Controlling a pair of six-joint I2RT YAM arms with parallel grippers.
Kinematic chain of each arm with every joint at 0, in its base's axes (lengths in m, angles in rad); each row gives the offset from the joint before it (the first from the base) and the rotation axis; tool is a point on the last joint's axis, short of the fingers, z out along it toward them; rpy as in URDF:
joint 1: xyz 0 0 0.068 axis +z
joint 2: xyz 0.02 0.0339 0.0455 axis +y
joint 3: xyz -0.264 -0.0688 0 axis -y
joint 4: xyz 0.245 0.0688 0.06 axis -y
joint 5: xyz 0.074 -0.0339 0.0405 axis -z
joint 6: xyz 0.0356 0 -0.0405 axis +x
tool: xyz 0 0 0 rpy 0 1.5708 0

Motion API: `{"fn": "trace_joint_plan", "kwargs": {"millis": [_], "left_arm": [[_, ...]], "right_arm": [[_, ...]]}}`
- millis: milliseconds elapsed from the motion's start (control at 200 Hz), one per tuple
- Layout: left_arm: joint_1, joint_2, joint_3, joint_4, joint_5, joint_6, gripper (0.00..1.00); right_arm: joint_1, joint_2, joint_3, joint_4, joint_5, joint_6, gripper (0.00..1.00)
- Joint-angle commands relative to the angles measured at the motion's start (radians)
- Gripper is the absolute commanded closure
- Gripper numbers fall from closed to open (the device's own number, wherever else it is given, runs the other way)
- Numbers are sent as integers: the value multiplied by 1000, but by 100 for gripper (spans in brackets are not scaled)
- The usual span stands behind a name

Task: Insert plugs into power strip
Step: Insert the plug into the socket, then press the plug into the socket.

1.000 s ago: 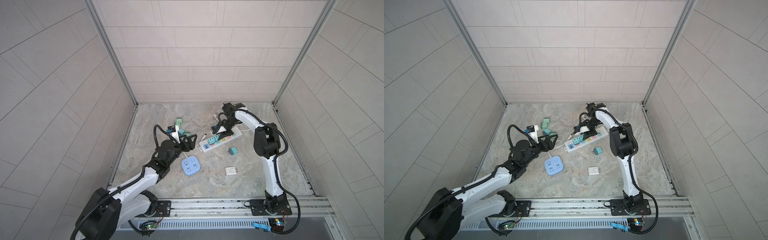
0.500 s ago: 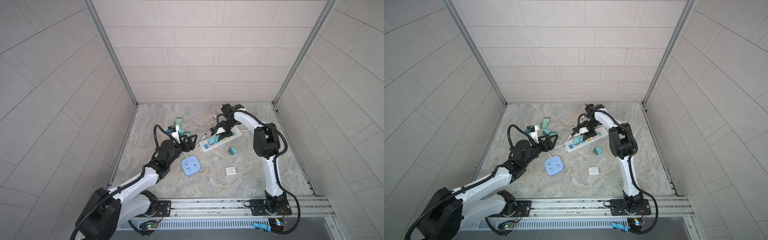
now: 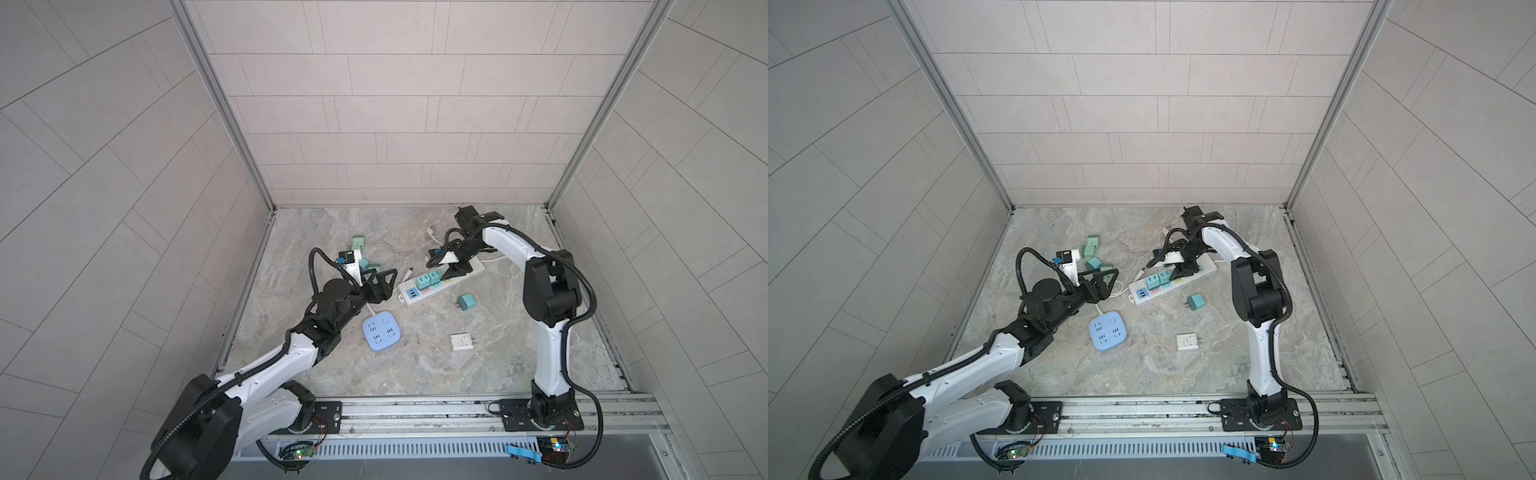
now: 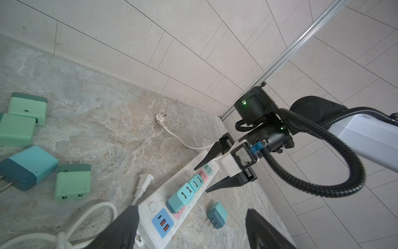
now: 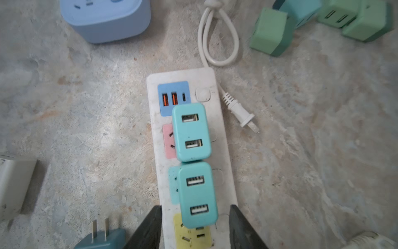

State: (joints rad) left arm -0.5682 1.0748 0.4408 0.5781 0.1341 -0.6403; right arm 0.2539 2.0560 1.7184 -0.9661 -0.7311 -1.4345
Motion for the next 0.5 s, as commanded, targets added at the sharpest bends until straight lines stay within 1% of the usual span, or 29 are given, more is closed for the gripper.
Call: {"fn": "trace_joint_plan", "kwargs": {"millis": [0,40,90,130,165,185,230,265,310,385,450,495], "left_arm": [[-11,1,35,15,-6,28,16],[-17,2,36,12,-11,34,16],[-18,1,39,8,-14,38,16],[-18,0,39,5,-16,40,16],[-21,-1,40,3,-17,41,16],[-21,-4,41,2,-17,42,16],[-24,-9,41,-1,-19,42,16],[-27,-16,41,-2,-20,45,16],[-33,-25,41,-8,-26,52,16],[-47,-42,44,-22,-40,70,16],[-61,-58,47,-39,-54,89,16],[-73,-70,50,-50,-67,106,16]], "right_arm": [[-20,-128,-98,125,-74,122,51],[-26,-188,-169,261,-73,247,51],[-31,-281,-279,479,-41,467,49],[-29,-347,-353,631,16,645,44],[-30,-393,-381,713,81,793,40],[-29,-413,-380,721,133,877,39],[-27,-453,-361,682,230,1016,38],[-28,-483,-356,654,262,1086,43],[-28,-520,-370,634,292,1162,46],[-28,-594,-442,670,356,1329,48],[-30,-669,-531,722,430,1476,44],[-33,-713,-578,740,474,1558,44]]}}
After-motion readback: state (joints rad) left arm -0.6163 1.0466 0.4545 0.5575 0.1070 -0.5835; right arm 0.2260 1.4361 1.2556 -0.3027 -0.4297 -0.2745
